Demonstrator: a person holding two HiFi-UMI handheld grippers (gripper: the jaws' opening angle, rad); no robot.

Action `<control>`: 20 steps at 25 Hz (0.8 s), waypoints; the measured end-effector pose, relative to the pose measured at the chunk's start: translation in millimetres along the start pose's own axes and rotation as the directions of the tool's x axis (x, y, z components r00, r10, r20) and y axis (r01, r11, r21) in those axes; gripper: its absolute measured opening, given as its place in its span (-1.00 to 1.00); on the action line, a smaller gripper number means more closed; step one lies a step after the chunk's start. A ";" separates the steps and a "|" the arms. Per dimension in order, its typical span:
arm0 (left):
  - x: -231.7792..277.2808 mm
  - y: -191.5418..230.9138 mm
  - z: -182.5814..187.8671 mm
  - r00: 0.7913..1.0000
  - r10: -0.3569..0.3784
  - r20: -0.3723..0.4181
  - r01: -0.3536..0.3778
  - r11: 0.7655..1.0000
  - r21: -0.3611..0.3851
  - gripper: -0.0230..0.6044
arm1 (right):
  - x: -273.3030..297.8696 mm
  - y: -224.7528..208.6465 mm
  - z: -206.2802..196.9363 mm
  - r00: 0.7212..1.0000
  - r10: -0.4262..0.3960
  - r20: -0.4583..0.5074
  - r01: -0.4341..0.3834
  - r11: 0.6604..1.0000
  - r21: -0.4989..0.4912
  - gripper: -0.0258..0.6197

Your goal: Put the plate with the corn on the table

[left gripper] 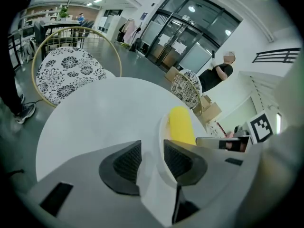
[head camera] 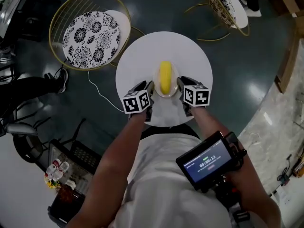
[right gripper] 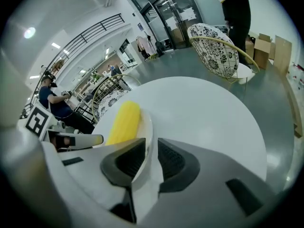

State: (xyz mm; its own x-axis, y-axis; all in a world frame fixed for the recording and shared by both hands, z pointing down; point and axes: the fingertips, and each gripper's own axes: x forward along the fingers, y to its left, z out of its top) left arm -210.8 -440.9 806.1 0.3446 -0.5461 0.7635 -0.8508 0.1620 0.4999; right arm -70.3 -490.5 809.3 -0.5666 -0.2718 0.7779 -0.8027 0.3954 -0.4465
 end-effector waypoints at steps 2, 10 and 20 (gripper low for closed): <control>-4.5 -0.3 -3.9 1.000 -0.005 0.009 0.005 1.000 0.004 -0.52 | -6.1 -2.4 1.6 1.000 -0.010 0.014 0.009 1.000 0.003 -0.73; -22.7 -16.2 -24.9 0.999 -0.032 -0.004 0.032 0.995 0.089 -0.54 | -43.3 -0.7 -1.1 0.998 0.009 0.057 -0.009 1.000 -0.010 -0.74; -55.1 -44.8 -23.2 0.997 -0.033 0.064 0.025 0.992 0.127 -0.90 | -79.7 16.3 -12.2 0.991 0.078 0.110 -0.075 0.997 -0.032 -0.90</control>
State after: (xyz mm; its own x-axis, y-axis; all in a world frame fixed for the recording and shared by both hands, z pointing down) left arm -182.4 -399.0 751.1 0.3465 -0.6031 0.7185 -0.8853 0.0429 0.4630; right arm -35.9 -451.7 745.3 -0.6444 -0.3353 0.6873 -0.7518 0.4422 -0.4891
